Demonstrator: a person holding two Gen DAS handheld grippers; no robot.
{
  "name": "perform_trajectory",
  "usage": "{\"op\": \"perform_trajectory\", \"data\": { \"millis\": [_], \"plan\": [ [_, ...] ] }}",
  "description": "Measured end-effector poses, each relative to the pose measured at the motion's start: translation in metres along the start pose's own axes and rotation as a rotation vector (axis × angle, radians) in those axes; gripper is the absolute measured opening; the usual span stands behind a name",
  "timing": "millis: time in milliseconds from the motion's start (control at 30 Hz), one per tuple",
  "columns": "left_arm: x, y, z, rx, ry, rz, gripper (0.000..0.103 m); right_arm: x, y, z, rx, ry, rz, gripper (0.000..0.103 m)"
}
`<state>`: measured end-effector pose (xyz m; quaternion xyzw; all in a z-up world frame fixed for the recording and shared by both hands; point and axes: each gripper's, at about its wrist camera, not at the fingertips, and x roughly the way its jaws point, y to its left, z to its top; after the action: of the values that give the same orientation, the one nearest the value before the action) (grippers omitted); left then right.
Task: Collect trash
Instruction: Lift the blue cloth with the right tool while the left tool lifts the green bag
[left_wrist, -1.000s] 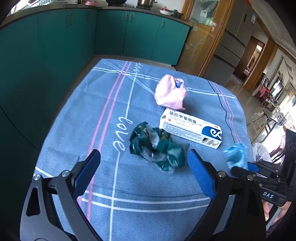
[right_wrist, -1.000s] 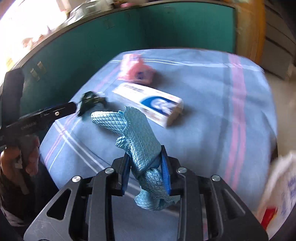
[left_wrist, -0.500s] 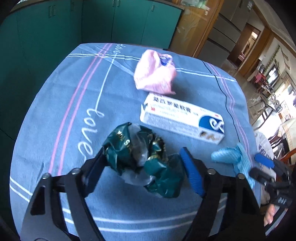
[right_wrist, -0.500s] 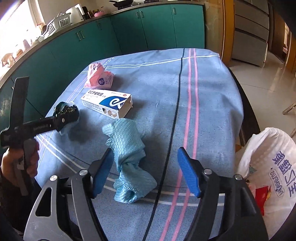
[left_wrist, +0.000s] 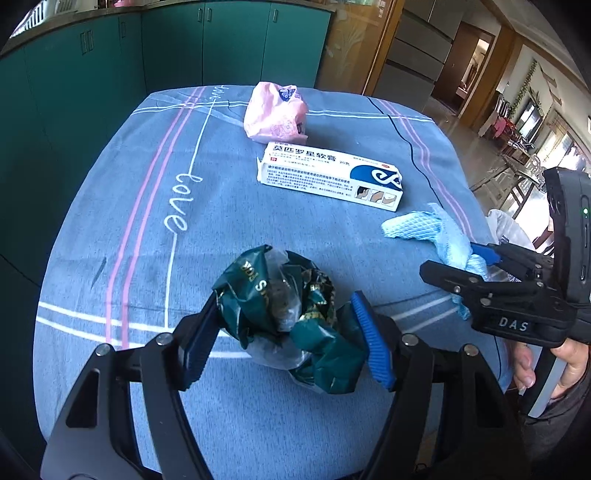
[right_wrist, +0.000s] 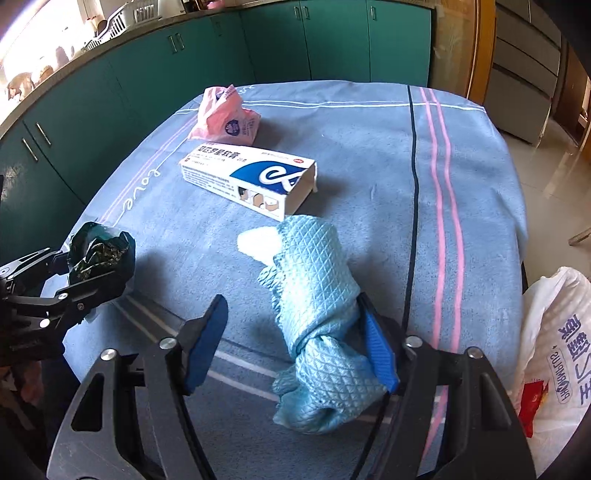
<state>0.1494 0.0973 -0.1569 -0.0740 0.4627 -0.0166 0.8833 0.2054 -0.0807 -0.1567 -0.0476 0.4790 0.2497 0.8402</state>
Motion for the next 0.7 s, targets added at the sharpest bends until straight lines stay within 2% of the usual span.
{"op": "perform_trajectory", "data": {
  "millis": [33,100,267,367,467,533,600,700],
  "plan": [
    [-0.001,0.000,0.000,-0.001,-0.003,-0.001,0.071,-0.001,0.001,-0.001,0.006,-0.001,0.006,0.043],
    [-0.005,-0.001,-0.001,-0.006,-0.012,-0.002,0.073,-0.005,0.002,-0.002,0.010,-0.001,0.014,0.033],
    [-0.013,-0.002,-0.001,-0.007,-0.034,-0.010,0.084,-0.019,-0.007,-0.006,0.045,-0.017,-0.004,0.032],
    [-0.017,0.000,-0.002,-0.009,-0.047,-0.005,0.087,-0.031,-0.017,-0.011,0.072,-0.019,-0.025,0.032],
    [-0.018,0.004,-0.002,-0.023,-0.052,0.004,0.088,-0.041,-0.023,-0.016,0.086,-0.030,-0.048,0.039],
    [-0.019,0.008,-0.003,-0.035,-0.055,0.007,0.089,-0.046,-0.025,-0.018,0.096,-0.044,-0.056,0.056],
    [-0.021,0.012,-0.004,-0.050,-0.062,0.011,0.090,-0.048,-0.026,-0.019,0.101,-0.059,-0.080,0.063],
    [-0.025,0.020,-0.004,-0.073,-0.074,0.015,0.092,-0.051,-0.027,-0.020,0.099,-0.062,-0.103,0.065]
  ]
}}
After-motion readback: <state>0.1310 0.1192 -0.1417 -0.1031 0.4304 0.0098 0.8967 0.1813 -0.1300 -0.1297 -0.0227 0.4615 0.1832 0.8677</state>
